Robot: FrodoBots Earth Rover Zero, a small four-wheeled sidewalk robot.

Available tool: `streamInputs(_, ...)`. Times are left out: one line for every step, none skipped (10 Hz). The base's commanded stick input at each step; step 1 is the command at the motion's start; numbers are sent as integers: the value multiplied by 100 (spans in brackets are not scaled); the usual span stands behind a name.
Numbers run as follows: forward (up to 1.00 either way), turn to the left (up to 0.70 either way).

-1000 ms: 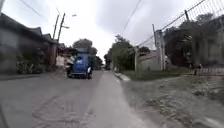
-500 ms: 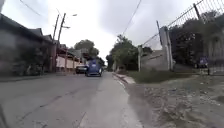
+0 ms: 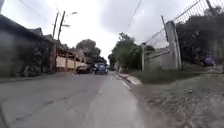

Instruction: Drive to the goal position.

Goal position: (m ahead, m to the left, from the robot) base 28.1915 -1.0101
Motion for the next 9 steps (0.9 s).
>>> streamInputs(100, -28)
streamInputs(100, -8)
streamInputs(100, 0)
streamInputs(100, 0)
streamInputs(100, -1)
streamInputs(100, -3)
streamInputs(100, -27)
streamInputs(100, -40)
streamInputs(100, -11)
